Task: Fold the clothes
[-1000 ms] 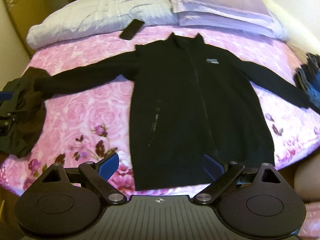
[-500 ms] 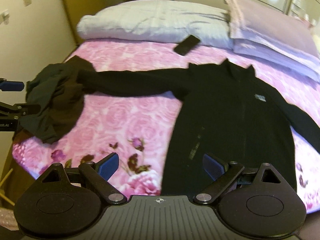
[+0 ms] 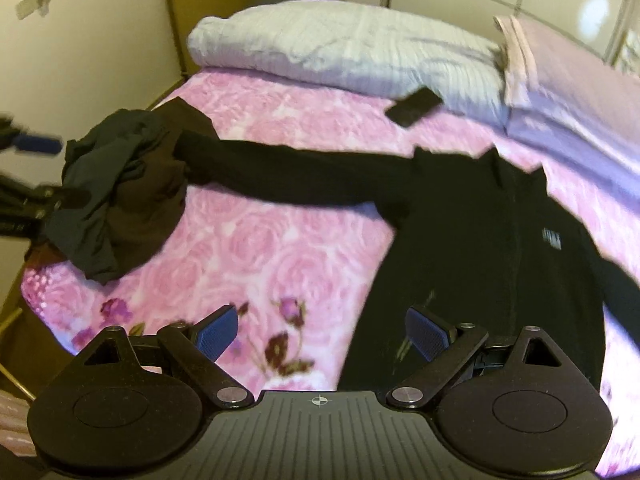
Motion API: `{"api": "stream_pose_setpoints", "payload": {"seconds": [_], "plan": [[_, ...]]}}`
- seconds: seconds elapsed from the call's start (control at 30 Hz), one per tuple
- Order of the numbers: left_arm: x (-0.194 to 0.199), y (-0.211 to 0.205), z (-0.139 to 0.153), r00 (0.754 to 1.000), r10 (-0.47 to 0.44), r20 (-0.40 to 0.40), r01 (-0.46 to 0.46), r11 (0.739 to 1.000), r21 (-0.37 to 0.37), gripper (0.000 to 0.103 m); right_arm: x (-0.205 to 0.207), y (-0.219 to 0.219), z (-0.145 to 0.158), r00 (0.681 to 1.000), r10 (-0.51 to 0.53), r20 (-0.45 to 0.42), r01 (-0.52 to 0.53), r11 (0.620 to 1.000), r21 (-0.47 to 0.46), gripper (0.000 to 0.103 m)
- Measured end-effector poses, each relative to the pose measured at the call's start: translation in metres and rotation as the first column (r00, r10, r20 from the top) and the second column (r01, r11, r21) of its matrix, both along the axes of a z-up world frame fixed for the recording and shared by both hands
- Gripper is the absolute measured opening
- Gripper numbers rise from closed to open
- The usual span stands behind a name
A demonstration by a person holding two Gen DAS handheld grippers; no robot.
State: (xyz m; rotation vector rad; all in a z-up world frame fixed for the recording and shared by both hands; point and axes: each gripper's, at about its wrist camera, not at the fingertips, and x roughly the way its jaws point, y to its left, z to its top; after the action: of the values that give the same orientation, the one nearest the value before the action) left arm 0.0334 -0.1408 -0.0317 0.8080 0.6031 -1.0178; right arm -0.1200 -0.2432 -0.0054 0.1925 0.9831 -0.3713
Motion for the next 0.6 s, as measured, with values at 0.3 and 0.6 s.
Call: {"api": "stream_pose_setpoints", "payload": {"seconds": [0.3, 0.6], "plan": [[0.098, -0.021, -0.037, 0.982, -0.101, 0.159, 0.089, 0.993, 0.082, 0.073, 0.138, 0.009, -0.049, 0.964, 0.257, 0.060, -0.255, 0.966, -0.041, 0.071], [0.185, -0.006, -0.096, 0.992, 0.048, 0.115, -0.057, 0.996, 0.075, 0.073, 0.315, 0.057, -0.145, 0.859, 0.508, 0.070, -0.501, 0.860, -0.095, 0.058]]}}
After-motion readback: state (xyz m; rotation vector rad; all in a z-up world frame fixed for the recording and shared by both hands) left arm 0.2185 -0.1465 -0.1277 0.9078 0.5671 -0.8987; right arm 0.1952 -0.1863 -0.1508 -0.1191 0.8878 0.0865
